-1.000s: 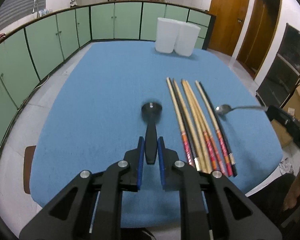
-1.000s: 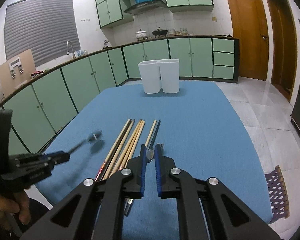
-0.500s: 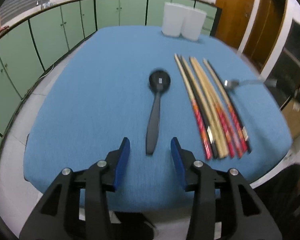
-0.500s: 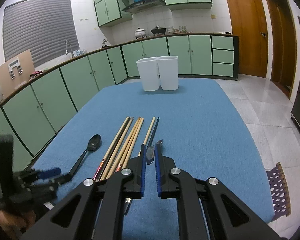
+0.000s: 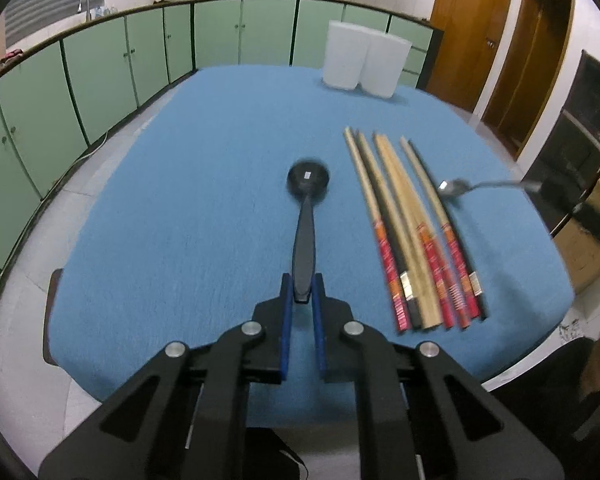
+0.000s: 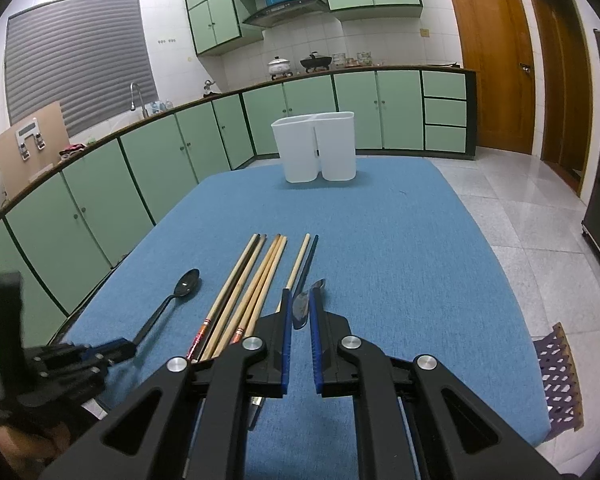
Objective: Organize utensils
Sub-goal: 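Lift both spoons and carry them toward the white utensil cup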
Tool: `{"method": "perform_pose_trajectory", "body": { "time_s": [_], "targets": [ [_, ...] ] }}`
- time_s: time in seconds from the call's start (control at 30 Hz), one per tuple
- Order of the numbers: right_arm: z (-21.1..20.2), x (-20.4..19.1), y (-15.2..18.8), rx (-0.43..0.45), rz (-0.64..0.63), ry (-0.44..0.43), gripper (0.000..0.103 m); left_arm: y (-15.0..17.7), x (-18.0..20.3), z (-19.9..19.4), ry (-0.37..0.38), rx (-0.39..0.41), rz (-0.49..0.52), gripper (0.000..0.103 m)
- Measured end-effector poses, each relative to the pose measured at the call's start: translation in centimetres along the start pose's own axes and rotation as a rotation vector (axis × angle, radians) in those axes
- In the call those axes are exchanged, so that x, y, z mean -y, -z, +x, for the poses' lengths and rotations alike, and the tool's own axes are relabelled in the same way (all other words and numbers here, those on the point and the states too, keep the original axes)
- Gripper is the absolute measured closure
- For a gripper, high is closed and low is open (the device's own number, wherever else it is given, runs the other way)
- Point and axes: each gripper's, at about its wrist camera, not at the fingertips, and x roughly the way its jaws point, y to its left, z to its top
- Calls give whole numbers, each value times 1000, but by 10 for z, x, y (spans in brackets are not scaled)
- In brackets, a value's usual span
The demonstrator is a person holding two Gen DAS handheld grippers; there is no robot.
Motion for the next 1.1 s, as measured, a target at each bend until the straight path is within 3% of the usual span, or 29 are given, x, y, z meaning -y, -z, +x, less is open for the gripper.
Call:
{"method": "perform_pose_trajectory", "body": {
  "time_s": [0.27, 1.1],
  "targets": [
    [-2, -3, -3, 12, -8, -3, 94, -36, 3, -32, 41, 66, -8, 95],
    [-8, -11, -54, -12, -103, -46, 100, -100, 5, -38, 98, 171, 41, 95]
  ]
}}
